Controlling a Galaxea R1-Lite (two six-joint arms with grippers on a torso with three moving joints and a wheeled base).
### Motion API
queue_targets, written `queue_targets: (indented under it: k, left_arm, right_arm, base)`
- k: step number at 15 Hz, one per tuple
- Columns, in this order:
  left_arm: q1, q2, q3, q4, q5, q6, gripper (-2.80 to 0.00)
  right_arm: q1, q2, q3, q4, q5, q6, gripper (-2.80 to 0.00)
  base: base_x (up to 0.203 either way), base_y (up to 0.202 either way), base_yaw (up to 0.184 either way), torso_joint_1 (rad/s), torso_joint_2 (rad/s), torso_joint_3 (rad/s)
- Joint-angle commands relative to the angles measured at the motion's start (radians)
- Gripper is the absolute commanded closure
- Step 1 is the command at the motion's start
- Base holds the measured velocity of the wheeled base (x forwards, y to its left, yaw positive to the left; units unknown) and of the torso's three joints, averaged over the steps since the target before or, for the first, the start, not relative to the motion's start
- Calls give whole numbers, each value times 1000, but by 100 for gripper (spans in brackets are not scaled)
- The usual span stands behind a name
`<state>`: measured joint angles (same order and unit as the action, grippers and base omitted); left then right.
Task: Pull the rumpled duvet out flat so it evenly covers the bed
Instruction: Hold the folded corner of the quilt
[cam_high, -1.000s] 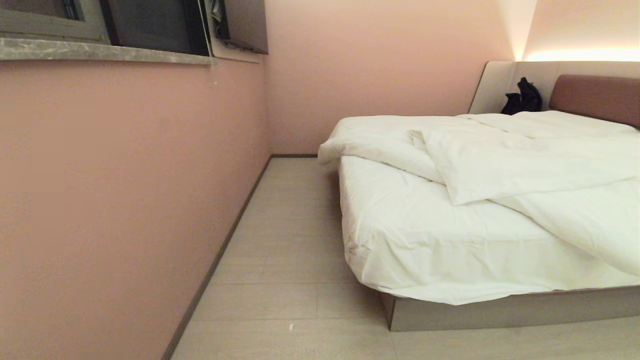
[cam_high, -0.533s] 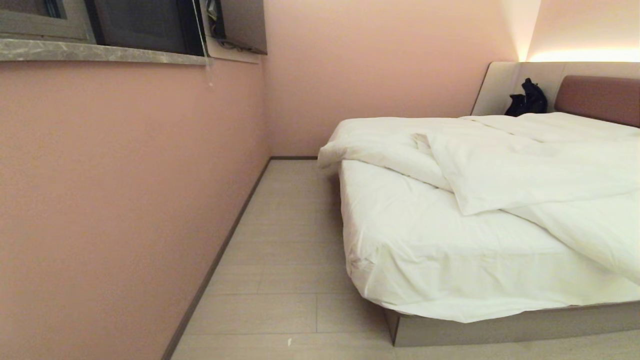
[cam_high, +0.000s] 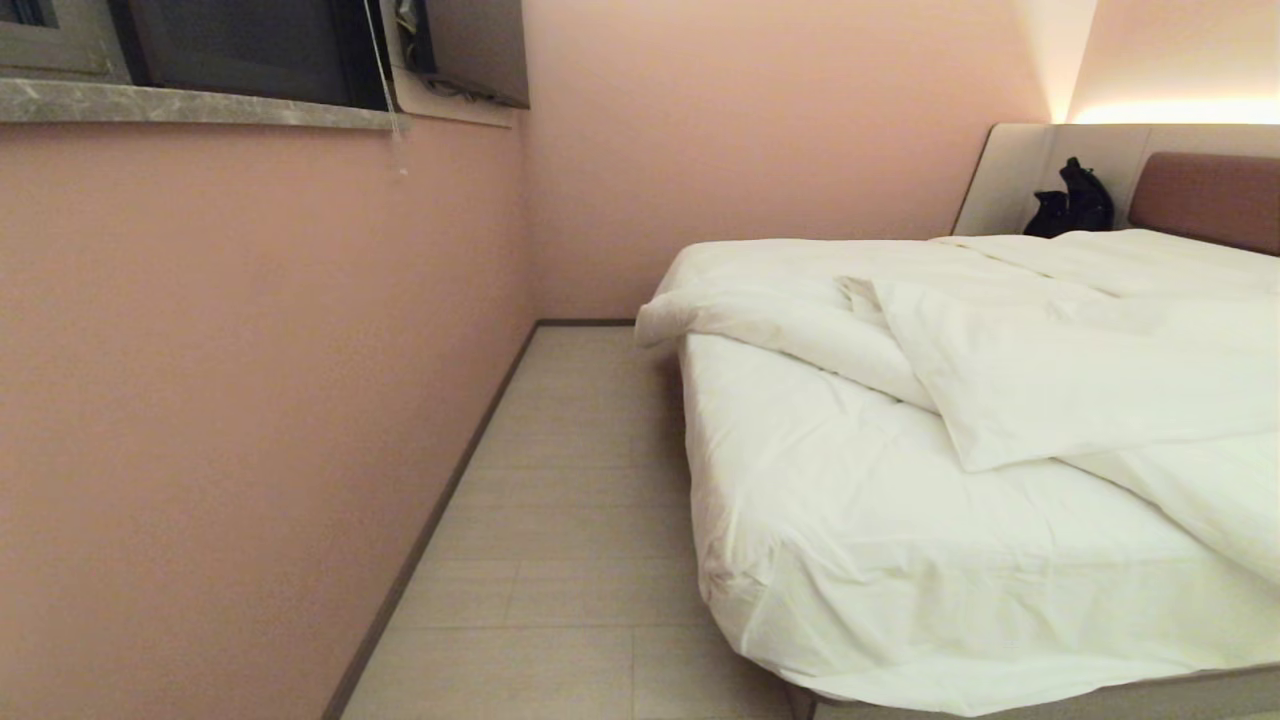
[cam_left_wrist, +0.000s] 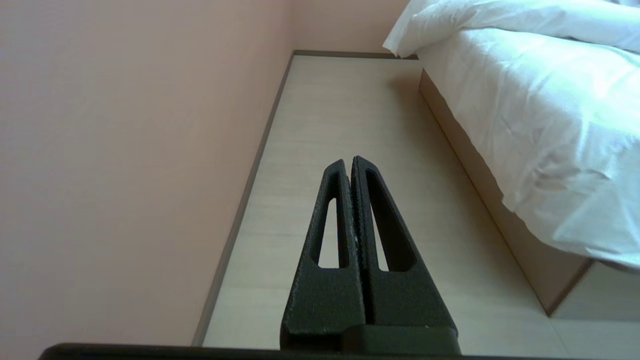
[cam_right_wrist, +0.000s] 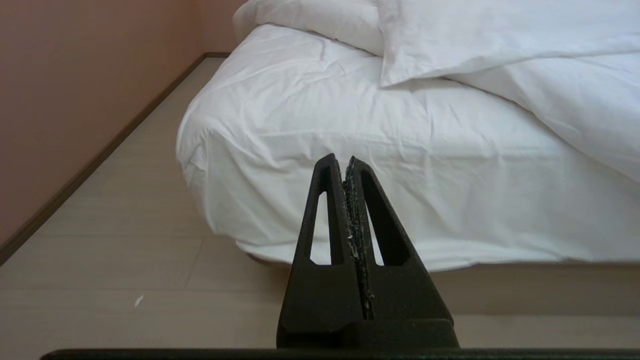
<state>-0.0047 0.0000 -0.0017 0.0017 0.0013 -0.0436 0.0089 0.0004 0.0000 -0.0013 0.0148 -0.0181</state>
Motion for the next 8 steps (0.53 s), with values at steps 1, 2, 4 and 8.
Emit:
queue_targets:
  k: [1, 2, 4, 8]
  left_arm:
    - [0, 1, 0, 0, 0, -3, 0]
    - [0, 2, 0, 0, 0, -4, 0]
    - [0, 0, 0, 0, 2, -5, 0]
    - [0, 1, 0, 0, 2, -7, 0]
  right_arm:
    - [0, 1, 0, 0, 1, 0, 0]
    - [0, 1, 0, 0, 1, 0, 0]
    - [0, 1, 0, 0, 1, 0, 0]
    - [0, 1, 0, 0, 1, 0, 0]
  base:
    - [202, 0, 7, 5, 1, -1]
    - [194, 0, -1, 4, 2, 0]
    - [152, 0, -1, 5, 5, -1]
    - [0, 0, 0, 0, 0, 0]
